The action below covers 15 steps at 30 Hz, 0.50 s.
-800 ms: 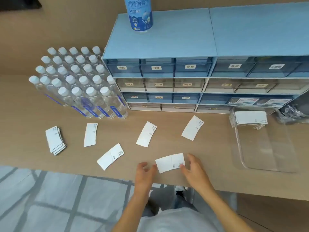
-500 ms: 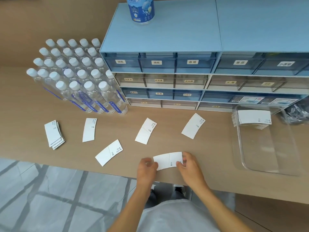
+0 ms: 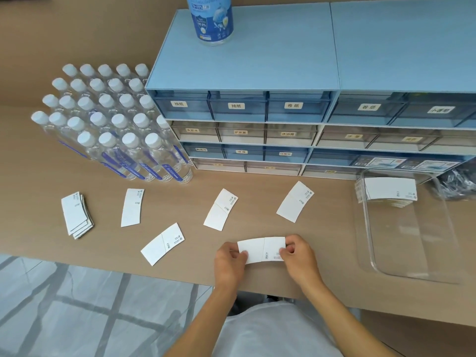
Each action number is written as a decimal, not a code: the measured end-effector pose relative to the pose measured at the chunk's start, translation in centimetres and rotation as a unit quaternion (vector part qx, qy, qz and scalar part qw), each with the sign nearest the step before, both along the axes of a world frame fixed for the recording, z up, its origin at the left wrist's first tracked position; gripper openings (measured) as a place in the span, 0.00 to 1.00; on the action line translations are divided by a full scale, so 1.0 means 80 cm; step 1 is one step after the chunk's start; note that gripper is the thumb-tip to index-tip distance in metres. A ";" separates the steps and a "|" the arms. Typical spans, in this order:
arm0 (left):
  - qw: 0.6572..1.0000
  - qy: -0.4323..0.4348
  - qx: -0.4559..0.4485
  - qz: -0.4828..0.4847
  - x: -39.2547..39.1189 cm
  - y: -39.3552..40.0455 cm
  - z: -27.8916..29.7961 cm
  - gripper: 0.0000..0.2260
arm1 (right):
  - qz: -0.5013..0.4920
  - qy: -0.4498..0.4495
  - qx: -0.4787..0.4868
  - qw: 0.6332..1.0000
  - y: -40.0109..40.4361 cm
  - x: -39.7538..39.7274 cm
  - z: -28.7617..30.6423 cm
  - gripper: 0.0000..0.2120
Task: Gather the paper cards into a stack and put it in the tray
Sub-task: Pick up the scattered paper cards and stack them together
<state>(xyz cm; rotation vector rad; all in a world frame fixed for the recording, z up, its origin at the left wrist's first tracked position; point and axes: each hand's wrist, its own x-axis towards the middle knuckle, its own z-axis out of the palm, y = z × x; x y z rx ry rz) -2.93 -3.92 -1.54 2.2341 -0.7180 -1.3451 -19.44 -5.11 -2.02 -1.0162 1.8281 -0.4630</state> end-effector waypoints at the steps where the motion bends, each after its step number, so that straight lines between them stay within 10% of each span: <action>1: 1.000 -0.002 -0.002 -0.004 -0.003 -0.004 -0.001 0.03 | -0.004 -0.003 0.001 1.000 -0.003 -0.004 0.000 0.04; 15: 0.994 0.100 0.022 0.032 -0.092 -0.083 0.008 0.08 | 0.042 0.079 -0.042 0.995 -0.126 -0.089 0.009 0.03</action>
